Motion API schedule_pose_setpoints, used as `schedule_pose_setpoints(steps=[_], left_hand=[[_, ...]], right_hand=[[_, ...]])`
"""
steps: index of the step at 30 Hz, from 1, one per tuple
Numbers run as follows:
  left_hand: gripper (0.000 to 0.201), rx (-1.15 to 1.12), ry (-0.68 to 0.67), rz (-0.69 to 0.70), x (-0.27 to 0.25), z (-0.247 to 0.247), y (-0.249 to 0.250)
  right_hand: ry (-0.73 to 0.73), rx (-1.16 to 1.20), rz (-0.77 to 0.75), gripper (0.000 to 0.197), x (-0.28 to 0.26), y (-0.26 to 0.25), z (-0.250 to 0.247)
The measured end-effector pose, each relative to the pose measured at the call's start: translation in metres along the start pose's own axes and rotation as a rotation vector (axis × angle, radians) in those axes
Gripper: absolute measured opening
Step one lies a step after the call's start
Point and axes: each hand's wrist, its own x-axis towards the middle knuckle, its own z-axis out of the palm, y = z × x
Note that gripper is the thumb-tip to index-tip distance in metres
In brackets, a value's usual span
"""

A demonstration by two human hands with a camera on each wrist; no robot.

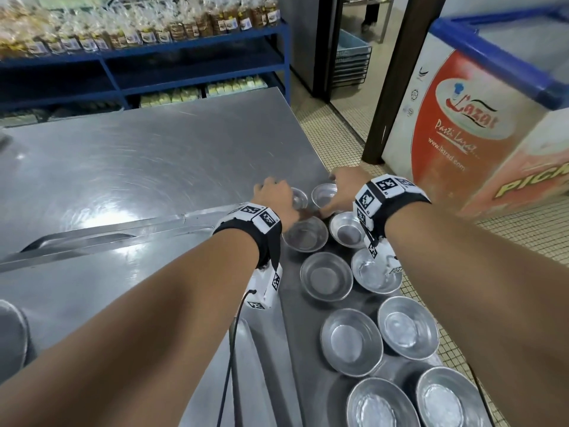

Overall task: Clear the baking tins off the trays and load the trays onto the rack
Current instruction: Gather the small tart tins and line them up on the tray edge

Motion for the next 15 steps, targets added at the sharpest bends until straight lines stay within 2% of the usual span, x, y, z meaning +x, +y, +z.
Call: schedule_pose_setpoints(steps=[2, 6, 11, 15], left_hand=[[0.066, -0.003, 0.004, 0.001, -0.004, 0.001, -0.001], [0.052, 0.010, 0.018, 0.051, -0.021, -0.005, -0.002], [0.064, 0.007, -0.010, 0.062, -0.053, -0.015, -0.001], [0.052, 0.023, -0.062, 0.057, -0.083, -0.026, -0.006]], right_hand=[[0.008, 0.002, 0.011, 0.089, -0.003, -0.002, -0.002], [0.018, 0.006, 0.057, 0.091, -0.008, 0.005, -0.004], [-0.003, 0.024, 0.149, 0.047, -0.032, 0.012, -0.004], [0.023, -0.002, 0.119, 0.038, -0.063, -0.002, -0.012]])
